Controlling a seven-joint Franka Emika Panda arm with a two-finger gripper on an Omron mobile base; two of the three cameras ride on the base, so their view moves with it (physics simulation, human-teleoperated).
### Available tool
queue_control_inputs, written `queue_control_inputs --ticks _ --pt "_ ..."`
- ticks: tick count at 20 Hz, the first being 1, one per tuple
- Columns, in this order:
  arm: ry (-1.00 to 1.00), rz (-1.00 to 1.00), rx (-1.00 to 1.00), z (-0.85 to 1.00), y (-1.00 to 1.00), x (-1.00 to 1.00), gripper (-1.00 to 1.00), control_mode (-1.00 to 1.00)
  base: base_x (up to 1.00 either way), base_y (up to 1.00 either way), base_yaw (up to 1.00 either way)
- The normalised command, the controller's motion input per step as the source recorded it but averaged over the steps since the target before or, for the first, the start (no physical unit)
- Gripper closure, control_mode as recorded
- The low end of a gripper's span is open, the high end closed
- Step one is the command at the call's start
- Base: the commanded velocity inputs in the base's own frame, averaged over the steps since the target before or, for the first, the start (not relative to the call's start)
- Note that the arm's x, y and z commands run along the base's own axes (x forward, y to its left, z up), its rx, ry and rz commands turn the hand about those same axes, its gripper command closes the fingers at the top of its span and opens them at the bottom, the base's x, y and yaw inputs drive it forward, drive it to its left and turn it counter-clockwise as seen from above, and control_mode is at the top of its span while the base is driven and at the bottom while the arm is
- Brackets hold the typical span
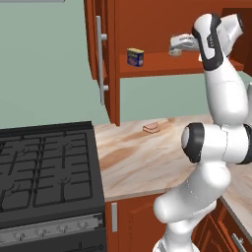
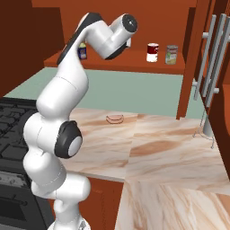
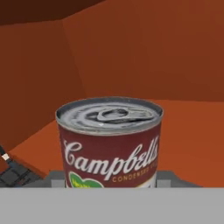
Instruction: Stack two cans on top of the other two cans in the cabinet.
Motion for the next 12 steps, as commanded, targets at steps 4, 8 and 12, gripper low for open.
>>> queue_control_inputs --ticks 4,8,12 --pt "-0.22 0.13 -0.08 0.12 0.34 -0.17 1.0 -1.0 0.0 0.0 0.0" --pt "-0.35 0.02 -0.03 0.02 0.34 -0.15 1.0 -1.0 0.0 0.0 0.0" --pt "-0.27 0.0 0.0 0.0 0.35 -0.08 1.0 -1.0 0.0 0.0 0.0"
